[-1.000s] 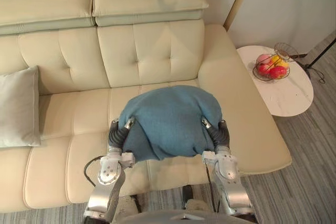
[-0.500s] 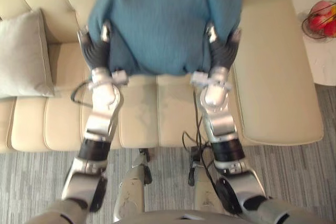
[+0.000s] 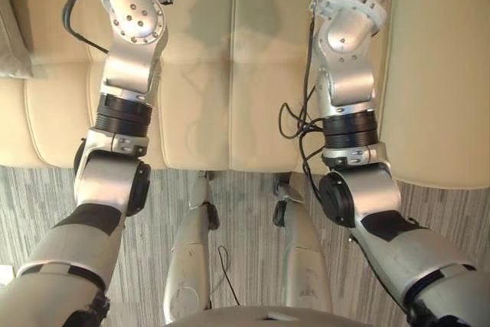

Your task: Pick up cushions and gather them together orderly.

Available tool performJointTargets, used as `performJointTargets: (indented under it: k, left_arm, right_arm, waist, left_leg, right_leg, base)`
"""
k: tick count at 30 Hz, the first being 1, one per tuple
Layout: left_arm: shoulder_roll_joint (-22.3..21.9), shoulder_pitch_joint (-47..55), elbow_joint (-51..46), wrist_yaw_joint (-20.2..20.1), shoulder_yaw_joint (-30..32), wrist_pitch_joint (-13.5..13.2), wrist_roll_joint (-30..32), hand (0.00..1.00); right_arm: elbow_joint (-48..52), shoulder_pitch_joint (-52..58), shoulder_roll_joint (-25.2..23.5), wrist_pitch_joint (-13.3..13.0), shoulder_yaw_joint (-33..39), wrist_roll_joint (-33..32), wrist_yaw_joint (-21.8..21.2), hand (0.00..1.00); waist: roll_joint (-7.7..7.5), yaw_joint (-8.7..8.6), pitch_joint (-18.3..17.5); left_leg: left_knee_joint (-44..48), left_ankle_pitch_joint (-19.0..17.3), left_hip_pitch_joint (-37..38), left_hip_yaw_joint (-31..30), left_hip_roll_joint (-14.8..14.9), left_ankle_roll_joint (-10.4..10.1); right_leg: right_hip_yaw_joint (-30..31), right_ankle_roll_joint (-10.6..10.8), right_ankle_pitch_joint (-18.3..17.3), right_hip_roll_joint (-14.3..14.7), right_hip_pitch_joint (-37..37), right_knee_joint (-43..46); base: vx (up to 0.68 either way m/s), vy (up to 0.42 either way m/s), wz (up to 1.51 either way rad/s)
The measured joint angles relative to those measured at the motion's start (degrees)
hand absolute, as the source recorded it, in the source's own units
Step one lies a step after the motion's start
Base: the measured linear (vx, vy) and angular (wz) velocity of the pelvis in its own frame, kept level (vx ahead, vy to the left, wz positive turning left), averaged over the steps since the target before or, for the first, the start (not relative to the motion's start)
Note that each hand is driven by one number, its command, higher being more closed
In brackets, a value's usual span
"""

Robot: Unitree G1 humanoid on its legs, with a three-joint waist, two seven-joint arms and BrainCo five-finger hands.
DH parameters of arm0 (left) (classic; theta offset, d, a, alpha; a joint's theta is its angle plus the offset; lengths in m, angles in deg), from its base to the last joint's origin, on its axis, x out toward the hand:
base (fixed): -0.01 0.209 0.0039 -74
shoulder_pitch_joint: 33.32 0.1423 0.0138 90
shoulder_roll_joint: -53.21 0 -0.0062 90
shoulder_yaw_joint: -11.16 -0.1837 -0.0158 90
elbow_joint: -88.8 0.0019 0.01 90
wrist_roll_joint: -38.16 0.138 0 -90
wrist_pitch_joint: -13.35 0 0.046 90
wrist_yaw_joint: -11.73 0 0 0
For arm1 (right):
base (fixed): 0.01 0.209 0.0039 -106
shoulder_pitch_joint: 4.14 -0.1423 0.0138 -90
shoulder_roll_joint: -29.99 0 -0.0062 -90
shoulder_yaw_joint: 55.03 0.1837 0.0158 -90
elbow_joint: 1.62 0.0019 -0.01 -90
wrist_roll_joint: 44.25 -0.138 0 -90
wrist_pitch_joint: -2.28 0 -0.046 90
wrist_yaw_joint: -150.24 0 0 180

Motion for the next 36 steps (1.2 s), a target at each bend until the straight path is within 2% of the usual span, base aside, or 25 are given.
performJointTargets:
  k: [4, 5, 9, 12, 15, 16, 18, 22, 25, 30, 35, 36]
  left_arm:
    - [-1.1, 4.1, 0.0, -1.4, 2.3, -0.1, -0.1, 0.0]
    - [-2.1, 6.3, 0.0, -1.6, 3.2, -0.1, -0.5, 0.0]
    - [-6.8, 15.2, 0.1, -3.2, 5.4, 0.0, -4.2, 0.0]
    - [-8.4, 18.7, 0.1, -3.6, 7.7, 0.0, -6.6, 0.0]
    - [-8.3, 20.7, 0.1, -3.6, 9.3, -0.1, -8.8, 0.0]
    - [-8.0, 21.8, 0.1, -3.6, 10.3, -0.1, -10.2, 0.0]
    - [-7.6, 22.2, -0.1, -3.6, 10.3, -0.1, -10.5, 0.0]
    - [-4.8, 23.9, -4.6, -3.8, 11.3, -0.9, -11.2, 0.0]
    - [-2.1, 26.9, -8.0, -4.5, 11.9, -1.9, -11.2, 0.0]
    - [-2.2, 36.7, -13.9, -8.6, 12.8, -2.8, -11.1, 0.0]
    - [-5.6, 55.4, -17.4, -14.6, 12.3, -3.8, -11.2, 0.0]
    - [-7.3, 60.9, -17.1, -17.0, 12.3, -3.8, -11.0, 0.0]
  right_arm:
    - [0.2, 0.3, 1.3, 0.1, 0.5, -0.9, -2.5, 0.0]
    - [0.7, 1.2, 1.3, 0.2, 0.5, -1.0, -3.1, 0.0]
    - [1.8, 6.4, 1.1, 0.3, 1.0, -1.4, -3.9, 0.0]
    - [4.4, 11.0, 0.7, 0.3, 3.8, -5.0, -3.7, 0.0]
    - [8.7, 13.3, 0.4, -0.8, 4.8, -6.7, -3.6, 0.0]
    - [10.7, 13.9, 0.6, -2.1, 5.1, -7.4, -3.6, 0.0]
    - [11.1, 14.3, 0.8, -3.0, 5.2, -7.7, -3.6, 0.0]
    - [13.2, 18.4, 1.8, -4.2, 6.4, -9.1, -4.1, 0.0]
    - [14.8, 23.3, 2.5, -4.2, 8.2, -9.4, -6.0, 0.0]
    - [22.5, 35.7, 6.7, -4.4, 8.0, -9.0, -10.6, 0.0]
    - [25.8, 52.6, 6.2, -4.3, 5.8, -6.3, -16.7, 0.0]
    - [25.4, 57.3, 5.5, -4.2, 4.8, -4.7, -19.3, 0.0]
  waist:
    - [0.0, -0.12, 2.4]
    - [-0.06, -0.06, 2.6]
    - [-0.27, -0.49, 3.8]
    - [-0.44, -0.86, 4.3]
    - [-0.44, -1.23, 4.3]
    - [-0.44, -1.52, 4.3]
    - [-0.44, -1.6, 4.3]
    - [-0.45, -2.11, 4.3]
    - [-0.46, -2.02, 4.4]
    - [-0.46, -2.51, 4.3]
    - [-0.64, -2.24, 4.0]
    - [-0.78, -1.91, 3.4]
  left_leg:
    - [0.0, -0.4, -2.2, -0.1, 0.1, -0.4]
    - [-0.1, -2.9, -2.8, -0.1, 0.5, -1.1]
    - [-0.1, -2.8, -4.9, 1.4, 0.4, -0.5]
    - [-0.1, -2.0, -5.0, 1.9, -0.1, 0.4]
    - [-0.1, -2.0, -5.0, 2.3, 0.0, 0.4]
    - [-0.1, -2.0, -4.5, 2.8, 0.3, 0.4]
    - [-0.1, -2.0, -4.2, 3.0, 0.3, 0.4]
    - [-0.1, -2.0, -2.6, 3.4, 0.3, 0.5]
    - [-0.1, -2.0, 0.1, 3.7, 0.5, 0.5]
    - [0.1, -3.0, 6.5, 2.2, 0.4, 1.5]
    - [7.3, -9.3, 14.5, 0.7, 0.2, 1.7]
    - [9.2, -11.3, 17.1, 0.7, 0.6, 1.6]
  right_leg:
    - [0.3, -1.1, -1.5, 0.0, -4.2, 4.0]
    - [0.3, -1.1, -1.8, 0.1, -5.4, 4.9]
    - [1.5, -1.1, -2.0, -0.2, -8.5, 6.6]
    - [2.3, -1.2, -3.0, -0.3, -9.4, 7.7]
    - [2.6, -1.3, -3.3, -0.3, -9.9, 8.1]
    - [3.0, -1.4, -3.3, 0.0, -9.9, 8.3]
    - [3.3, -1.4, -3.5, 0.1, -9.9, 8.6]
    - [3.7, -1.8, -4.2, 0.1, -9.3, 10.1]
    - [3.8, -1.9, -4.4, 0.3, -6.9, 10.3]
    - [2.0, -2.1, -6.5, -0.4, 0.4, 11.1]
    - [0.4, -1.8, -9.7, -1.3, 12.5, 11.1]
    - [0.2, -1.6, -10.4, -1.1, 16.5, 9.9]
  base:
    - [0.02, -0.073, 0.01]
    - [-0.01, -0.067, -0.05]
    - [0.0, -0.06, 0.0]
    - [0.01, -0.092, 0.02]
    - [0.0, -0.117, -0.07]
    - [-0.02, -0.117, -0.12]
    - [-0.02, -0.096, -0.08]
    - [-0.04, -0.116, -0.03]
    - [-0.05, -0.12, -0.04]
    - [-0.02, -0.11, 0.16]
    - [0.05, -0.125, 0.15]
    - [0.09, -0.054, -0.08]
